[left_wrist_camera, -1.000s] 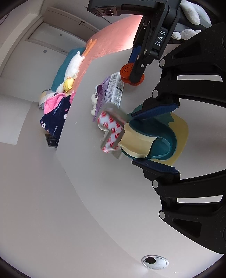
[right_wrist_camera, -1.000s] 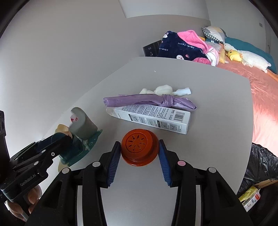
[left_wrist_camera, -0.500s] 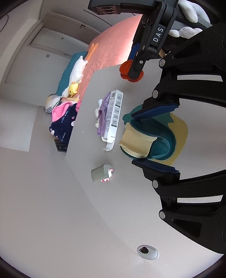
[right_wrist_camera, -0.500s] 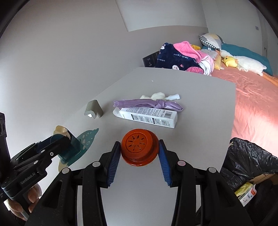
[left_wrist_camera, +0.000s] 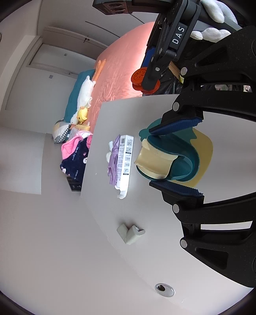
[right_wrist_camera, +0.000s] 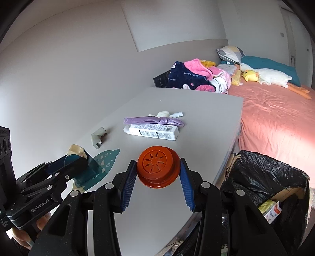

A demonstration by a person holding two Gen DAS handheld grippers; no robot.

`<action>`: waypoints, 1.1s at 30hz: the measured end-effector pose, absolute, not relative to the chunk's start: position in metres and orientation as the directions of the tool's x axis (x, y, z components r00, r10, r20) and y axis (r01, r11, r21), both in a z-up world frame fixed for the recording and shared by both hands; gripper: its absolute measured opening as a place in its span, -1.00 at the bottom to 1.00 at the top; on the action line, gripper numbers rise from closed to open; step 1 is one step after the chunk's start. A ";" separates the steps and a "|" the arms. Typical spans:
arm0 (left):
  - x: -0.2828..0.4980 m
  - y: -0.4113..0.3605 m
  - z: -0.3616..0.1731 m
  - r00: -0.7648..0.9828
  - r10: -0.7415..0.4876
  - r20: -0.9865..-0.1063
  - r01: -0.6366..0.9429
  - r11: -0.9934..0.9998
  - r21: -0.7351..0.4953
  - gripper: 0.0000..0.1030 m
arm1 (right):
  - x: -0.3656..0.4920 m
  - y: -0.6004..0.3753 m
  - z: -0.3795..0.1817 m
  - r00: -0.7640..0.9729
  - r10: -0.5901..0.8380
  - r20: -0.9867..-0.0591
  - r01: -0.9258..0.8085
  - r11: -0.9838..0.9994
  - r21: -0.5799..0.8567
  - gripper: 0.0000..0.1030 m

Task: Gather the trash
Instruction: 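Carry the lid and orange cap over the black trash bag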

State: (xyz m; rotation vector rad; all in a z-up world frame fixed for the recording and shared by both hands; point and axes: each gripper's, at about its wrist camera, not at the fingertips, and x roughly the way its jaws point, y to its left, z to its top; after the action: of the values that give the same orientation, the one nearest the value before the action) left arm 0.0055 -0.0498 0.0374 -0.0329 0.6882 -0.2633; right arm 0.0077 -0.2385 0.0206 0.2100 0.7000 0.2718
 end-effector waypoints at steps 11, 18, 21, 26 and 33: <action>-0.018 -0.099 0.042 0.724 -0.318 -0.613 0.320 0.941 -0.110 -0.10 | -0.036 -0.283 0.025 0.777 0.252 -0.578 -0.113 0.958 0.265 -0.12; -0.027 -0.134 0.040 0.704 -0.356 -0.614 0.380 0.920 -0.098 -0.10 | -0.056 -0.315 0.024 0.793 0.203 -0.575 -0.056 0.963 0.263 -0.12; -0.029 -0.149 0.040 0.693 -0.372 -0.618 0.407 0.909 -0.091 -0.10 | -0.062 -0.330 0.023 0.796 0.184 -0.577 -0.028 0.963 0.269 -0.12; -0.031 -0.170 0.038 0.671 -0.398 -0.626 0.443 0.892 -0.092 -0.10 | -0.069 -0.352 0.020 0.799 0.154 -0.582 0.013 0.962 0.272 -0.12; -0.031 -0.196 0.032 0.640 -0.428 -0.638 0.489 0.867 -0.091 -0.10 | -0.077 -0.377 0.018 0.804 0.111 -0.584 0.068 0.959 0.276 -0.12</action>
State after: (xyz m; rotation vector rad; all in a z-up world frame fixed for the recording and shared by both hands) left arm -0.0309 -0.1957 0.0322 0.0932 0.7026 -0.5238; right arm -0.0772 -0.3766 0.0181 0.2918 0.6388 0.0237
